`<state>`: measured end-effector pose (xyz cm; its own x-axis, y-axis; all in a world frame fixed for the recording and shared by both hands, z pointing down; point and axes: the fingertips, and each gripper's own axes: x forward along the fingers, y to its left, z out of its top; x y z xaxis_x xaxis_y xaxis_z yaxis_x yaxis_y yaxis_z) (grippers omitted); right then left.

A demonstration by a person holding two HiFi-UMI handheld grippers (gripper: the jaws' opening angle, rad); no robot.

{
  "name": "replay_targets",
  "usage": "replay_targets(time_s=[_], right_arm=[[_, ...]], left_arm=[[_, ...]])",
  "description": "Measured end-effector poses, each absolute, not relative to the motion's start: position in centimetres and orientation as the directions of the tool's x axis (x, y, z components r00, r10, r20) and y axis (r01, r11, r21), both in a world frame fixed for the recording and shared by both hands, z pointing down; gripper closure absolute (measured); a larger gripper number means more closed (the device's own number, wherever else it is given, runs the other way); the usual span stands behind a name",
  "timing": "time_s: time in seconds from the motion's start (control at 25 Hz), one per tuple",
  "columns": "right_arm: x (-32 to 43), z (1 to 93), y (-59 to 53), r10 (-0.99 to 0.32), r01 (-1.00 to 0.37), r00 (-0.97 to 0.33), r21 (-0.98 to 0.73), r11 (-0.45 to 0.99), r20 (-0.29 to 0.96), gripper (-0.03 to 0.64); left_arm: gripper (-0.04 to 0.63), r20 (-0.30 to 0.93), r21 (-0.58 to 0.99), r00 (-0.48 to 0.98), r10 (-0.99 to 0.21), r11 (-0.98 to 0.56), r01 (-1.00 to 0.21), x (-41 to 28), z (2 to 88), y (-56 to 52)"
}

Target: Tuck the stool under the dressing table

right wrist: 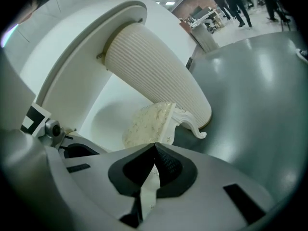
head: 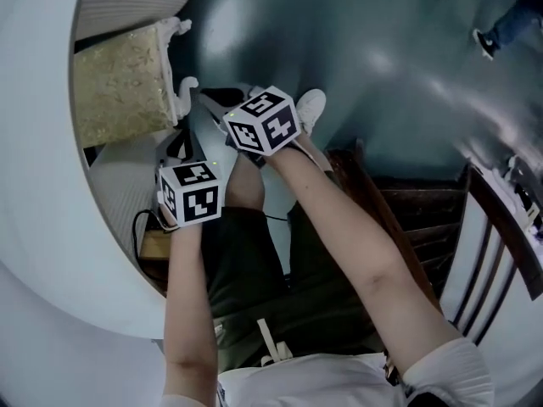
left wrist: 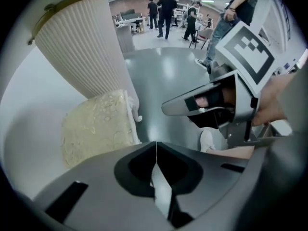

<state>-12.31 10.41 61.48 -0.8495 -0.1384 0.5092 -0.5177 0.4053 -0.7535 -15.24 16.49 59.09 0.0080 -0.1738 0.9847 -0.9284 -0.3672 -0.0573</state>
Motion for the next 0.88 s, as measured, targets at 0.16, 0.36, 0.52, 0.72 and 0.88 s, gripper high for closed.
replay_targets(time_s=[0.16,0.36,0.52,0.72,0.88], right_arm=[[-8.6,58.1,9.9,-0.183,-0.556,-0.826,-0.719,0.416,0.533,0.609],[-4.3,53.9,8.9,-0.23,-0.602,-0.792,-0.662,0.446,0.566,0.609],[-1.2,50.1,8.2,-0.284,-0.65,-0.752,-0.601,0.465,0.594,0.609],[3.1,42.3,7.1,-0.371,-0.699,-0.708,-0.522,0.489,0.601,0.609],[7.3,34.0,6.4,-0.452,-0.734,-0.677,-0.488,0.473,0.581,0.609]], left_arm=[[0.589,0.969,-0.007,0.085,-0.232,-0.37,-0.929,-12.2,57.0,15.3],[0.591,0.935,0.07,0.189,-0.3,-0.367,-0.928,-9.0,54.0,13.1],[0.591,0.891,0.139,0.284,-0.354,-0.384,-0.913,-7.1,50.8,11.5],[0.591,0.828,0.195,0.366,-0.425,-0.392,-0.899,-4.8,43.9,9.1],[0.592,0.775,0.196,0.403,-0.487,-0.422,-0.885,-2.3,35.8,6.9]])
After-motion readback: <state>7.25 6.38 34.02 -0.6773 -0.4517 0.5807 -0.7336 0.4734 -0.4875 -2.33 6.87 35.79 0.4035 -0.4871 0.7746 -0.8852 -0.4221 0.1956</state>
